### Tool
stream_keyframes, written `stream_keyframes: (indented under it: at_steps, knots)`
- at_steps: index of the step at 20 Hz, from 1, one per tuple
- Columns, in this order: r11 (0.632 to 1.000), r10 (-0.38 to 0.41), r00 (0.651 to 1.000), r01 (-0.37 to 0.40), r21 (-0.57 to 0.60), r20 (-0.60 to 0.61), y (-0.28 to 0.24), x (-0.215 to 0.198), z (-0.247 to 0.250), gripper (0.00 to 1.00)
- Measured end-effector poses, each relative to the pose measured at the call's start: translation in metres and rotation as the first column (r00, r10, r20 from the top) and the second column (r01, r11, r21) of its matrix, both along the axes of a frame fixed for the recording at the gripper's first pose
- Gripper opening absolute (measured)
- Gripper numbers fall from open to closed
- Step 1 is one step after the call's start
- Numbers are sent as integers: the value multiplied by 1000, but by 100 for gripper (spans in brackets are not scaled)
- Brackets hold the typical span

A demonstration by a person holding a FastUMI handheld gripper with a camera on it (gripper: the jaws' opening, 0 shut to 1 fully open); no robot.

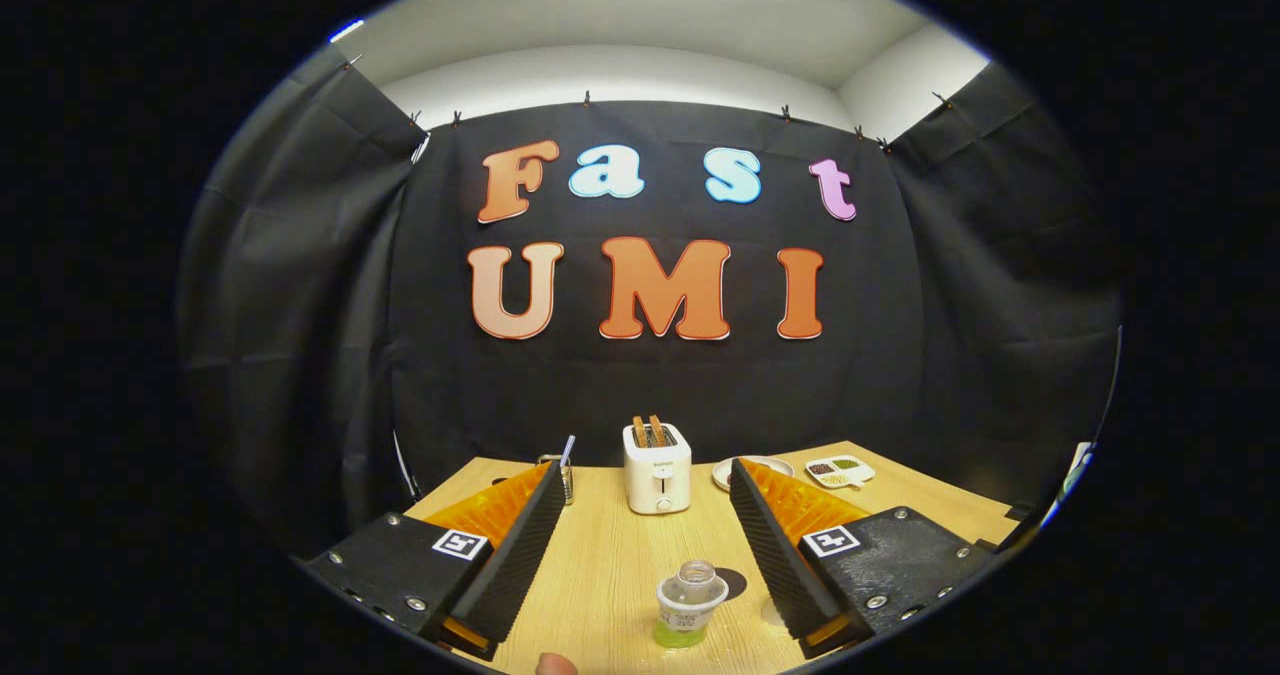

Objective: Take the bottle from table, then pour the juice into the cup, finally place the bottle on the coaster

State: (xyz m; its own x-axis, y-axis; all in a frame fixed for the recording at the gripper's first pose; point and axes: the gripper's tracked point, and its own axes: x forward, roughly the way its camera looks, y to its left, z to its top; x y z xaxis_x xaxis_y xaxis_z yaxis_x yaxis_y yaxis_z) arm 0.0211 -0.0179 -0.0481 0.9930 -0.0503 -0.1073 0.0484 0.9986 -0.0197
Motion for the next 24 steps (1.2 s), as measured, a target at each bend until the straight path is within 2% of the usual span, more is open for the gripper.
stream_keyframes:
  at_steps: [10, 24]
  knots:
    - [999, -42, 993, 42, -4, -112, -18, 19, -62, 98]
    - [997, -74, 956, 77, -2, -283, -30, 27, -158, 99]
